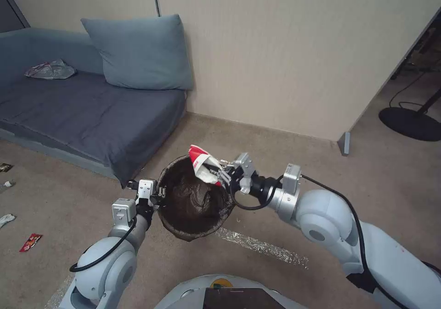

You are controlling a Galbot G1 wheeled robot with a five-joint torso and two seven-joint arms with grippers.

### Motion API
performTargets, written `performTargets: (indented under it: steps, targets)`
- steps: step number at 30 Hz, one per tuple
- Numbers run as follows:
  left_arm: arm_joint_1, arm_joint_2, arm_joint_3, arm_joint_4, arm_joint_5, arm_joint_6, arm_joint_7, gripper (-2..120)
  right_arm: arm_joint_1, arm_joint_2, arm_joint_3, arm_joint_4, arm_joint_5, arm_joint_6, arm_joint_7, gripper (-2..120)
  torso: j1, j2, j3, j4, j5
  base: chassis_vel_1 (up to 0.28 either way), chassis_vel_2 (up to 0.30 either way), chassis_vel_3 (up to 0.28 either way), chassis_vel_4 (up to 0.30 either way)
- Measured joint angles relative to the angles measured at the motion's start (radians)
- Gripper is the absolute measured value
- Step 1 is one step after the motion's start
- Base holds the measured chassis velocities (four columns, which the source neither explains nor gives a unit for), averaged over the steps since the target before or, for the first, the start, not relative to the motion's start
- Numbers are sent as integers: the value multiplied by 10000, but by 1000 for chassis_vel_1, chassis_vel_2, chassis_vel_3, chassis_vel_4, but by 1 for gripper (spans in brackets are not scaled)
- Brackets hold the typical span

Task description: Pick up the trash bin, then pick up the garbage from the floor and place it into the trash bin.

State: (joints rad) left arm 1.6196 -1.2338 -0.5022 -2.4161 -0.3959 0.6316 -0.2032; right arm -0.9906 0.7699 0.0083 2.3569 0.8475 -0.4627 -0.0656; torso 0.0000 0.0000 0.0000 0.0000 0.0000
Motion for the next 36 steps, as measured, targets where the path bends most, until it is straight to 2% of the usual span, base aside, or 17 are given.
performTargets:
  steps: [9,22,25,26,29,30,33,34,36]
  targets:
    - [-38,11,9,2,-39,29,1,2,117,-339,-627,2,-222,-49,-182,0,0,0,0,-1,0,0,0,0,0]
    - [-49,-31,44,-1,-35,43,8,2,862,-196,-1994,-333,-488,-158,44,-1,0,0,0,0,0,0,0,0,0]
    - [-44,-43,46,-26,-35,56,13,2,933,-95,-2139,-382,-537,-178,346,14,0,0,0,0,0,0,0,0,0]
    - [-44,-43,46,-26,-35,56,13,2,933,-95,-2139,-382,-537,-178,346,14,0,0,0,0,0,0,0,0,0]
    - [-48,-39,53,-28,-35,64,20,2,958,-59,-2234,-383,-536,-188,505,28,0,0,0,0,0,0,0,0,0]
    - [-48,-39,53,-28,-35,64,20,2,958,-59,-2234,-383,-536,-188,505,28,0,0,0,0,0,0,0,0,0]
    - [-65,-58,75,-24,-31,70,28,2,957,-46,-2274,-400,-537,-192,613,43,0,0,0,0,0,0,0,0,0]
    - [-65,-58,75,-24,-31,70,28,2,957,-46,-2274,-400,-537,-192,613,43,0,0,0,0,0,0,0,0,0]
    - [-70,-71,75,-19,-28,72,29,2,955,-48,-2234,-430,-536,-193,652,51,0,0,0,0,0,0,0,0,0]
